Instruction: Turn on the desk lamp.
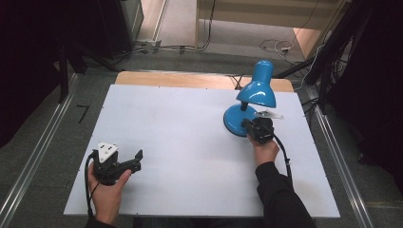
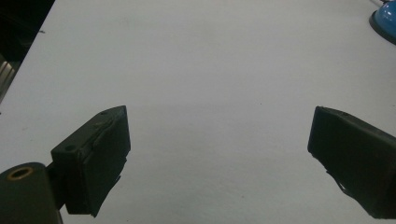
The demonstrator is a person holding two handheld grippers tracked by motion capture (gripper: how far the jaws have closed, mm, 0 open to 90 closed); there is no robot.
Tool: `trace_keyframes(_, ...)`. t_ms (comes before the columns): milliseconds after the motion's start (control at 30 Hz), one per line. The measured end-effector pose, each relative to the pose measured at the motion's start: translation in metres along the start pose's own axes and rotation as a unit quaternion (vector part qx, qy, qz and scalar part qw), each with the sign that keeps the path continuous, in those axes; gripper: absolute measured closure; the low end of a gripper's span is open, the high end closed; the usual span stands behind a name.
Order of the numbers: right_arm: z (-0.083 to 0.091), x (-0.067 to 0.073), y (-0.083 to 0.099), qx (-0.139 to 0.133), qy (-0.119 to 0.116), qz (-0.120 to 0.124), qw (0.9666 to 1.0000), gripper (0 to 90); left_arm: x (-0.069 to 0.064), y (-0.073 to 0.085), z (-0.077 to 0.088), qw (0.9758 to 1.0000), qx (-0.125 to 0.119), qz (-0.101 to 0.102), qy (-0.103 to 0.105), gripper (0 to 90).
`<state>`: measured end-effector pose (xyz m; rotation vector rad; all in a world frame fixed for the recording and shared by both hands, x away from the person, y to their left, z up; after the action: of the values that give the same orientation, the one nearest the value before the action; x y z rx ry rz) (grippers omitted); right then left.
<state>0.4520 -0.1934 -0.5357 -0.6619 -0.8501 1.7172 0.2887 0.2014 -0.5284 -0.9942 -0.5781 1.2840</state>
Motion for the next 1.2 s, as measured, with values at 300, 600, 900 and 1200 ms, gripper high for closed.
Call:
trace_keyframes(300, -0.0020, -0.0009, 0.0011, 0.004, 0.000, -0.005, 1.0000, 87.6, 0.0009, -0.0004, 0.0005, 1.0000, -0.002, 0.002, 0.000, 6.7)
trace_keyframes(600, -0.0042, 0.0005, 0.0029, 0.003, 0.001, -0.004, 1.0000, 87.6, 0.0014, -0.0002, 0.0001, 1.0000, -0.002, 0.003, 0.000, 6.7)
trace_keyframes(900, -0.0047, 0.0000, 0.0046, -0.004, 0.007, -0.001, 1.0000, 87.7, 0.0015, 0.0002, 0.0001, 1.0000, -0.001, 0.004, 0.000, 6.7)
trace_keyframes(1200, -0.0037, 0.0013, 0.0063, -0.012, 0.015, 0.000, 0.9998, 87.8, 0.0017, 0.0002, 0.0001, 1.0000, -0.002, 0.006, 0.001, 6.7)
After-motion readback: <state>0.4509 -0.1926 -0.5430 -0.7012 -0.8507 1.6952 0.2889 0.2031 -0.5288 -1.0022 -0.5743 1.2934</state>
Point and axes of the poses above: each handheld gripper's, and its own axes: z roughly backward along the jaws, y roughly out of its underside, x roughly to its left, the point moved 8 cm from there along -z, roughly forward along the jaws, and after that the axes turned 8 degrees about y, right-handed, at the moved point
